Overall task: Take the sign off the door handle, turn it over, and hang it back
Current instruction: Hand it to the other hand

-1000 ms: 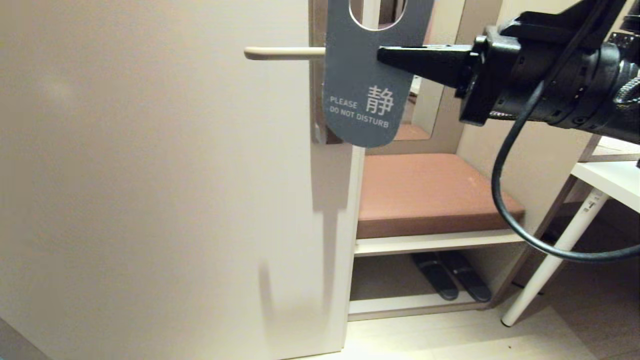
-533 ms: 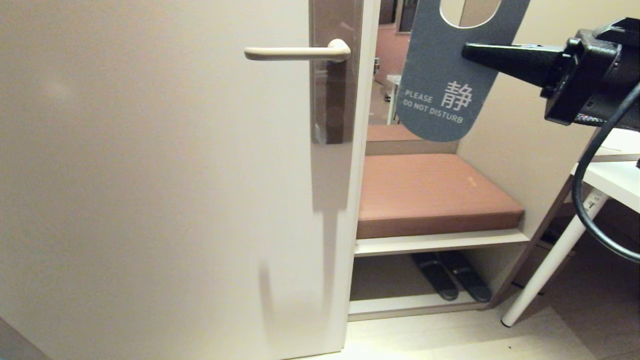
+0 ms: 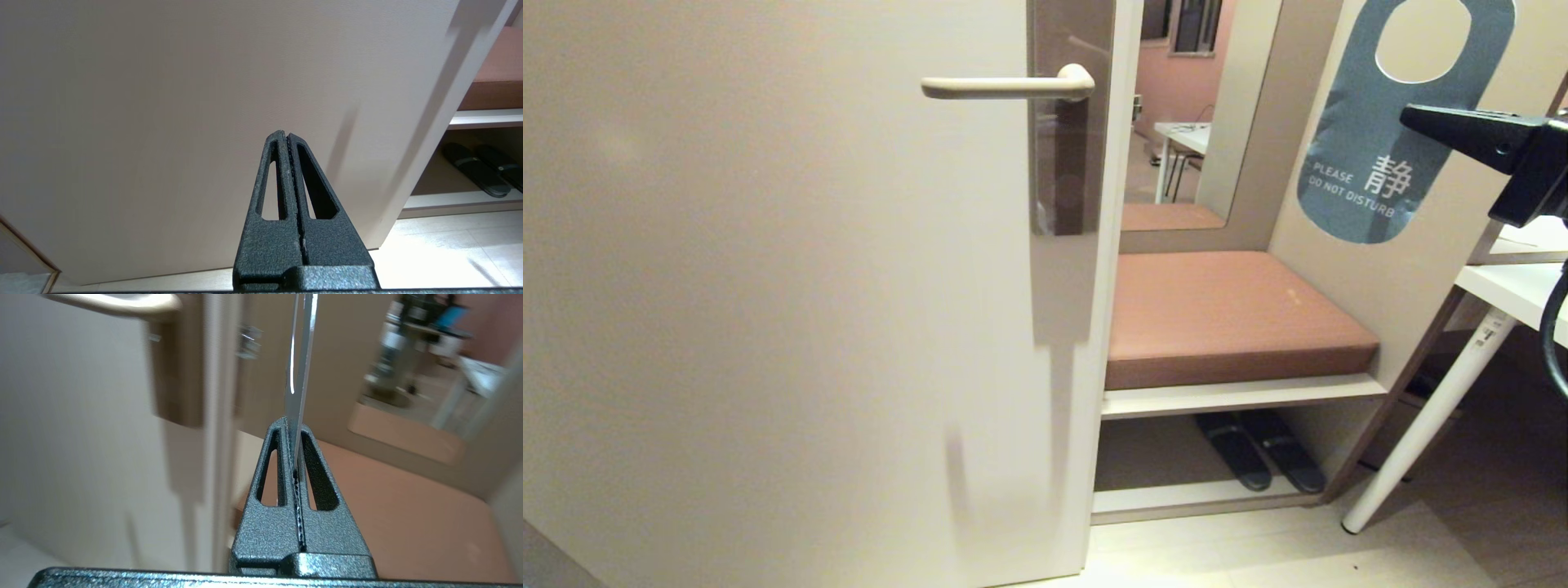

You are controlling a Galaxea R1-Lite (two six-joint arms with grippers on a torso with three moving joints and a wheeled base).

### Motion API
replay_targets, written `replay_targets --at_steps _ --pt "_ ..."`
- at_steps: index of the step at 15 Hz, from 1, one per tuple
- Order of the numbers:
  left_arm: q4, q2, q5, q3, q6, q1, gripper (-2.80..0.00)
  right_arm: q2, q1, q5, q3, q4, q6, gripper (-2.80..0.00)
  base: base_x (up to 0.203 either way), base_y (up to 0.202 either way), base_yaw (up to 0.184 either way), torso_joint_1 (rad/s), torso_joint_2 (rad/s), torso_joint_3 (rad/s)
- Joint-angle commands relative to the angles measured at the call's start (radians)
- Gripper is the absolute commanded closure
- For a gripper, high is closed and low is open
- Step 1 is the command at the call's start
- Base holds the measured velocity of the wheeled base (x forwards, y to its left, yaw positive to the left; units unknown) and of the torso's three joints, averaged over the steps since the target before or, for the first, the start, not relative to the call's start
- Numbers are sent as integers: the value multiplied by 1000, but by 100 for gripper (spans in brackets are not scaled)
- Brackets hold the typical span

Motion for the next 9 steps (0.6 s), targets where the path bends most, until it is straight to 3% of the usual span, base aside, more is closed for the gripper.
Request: replay_targets --at_steps 1,6,9 --pt "0 0 1 0 -1 0 0 -40 -64 -9 44 -2 -3 0 0 0 0 0 0 0" --pt "0 0 0 0 -1 0 0 -123 -228 -10 153 -1 -3 0 0 0 0 0 0 0" --pt "0 0 0 0 -1 0 0 -209 -287 -11 254 0 -2 0 0 0 0 0 0 0"
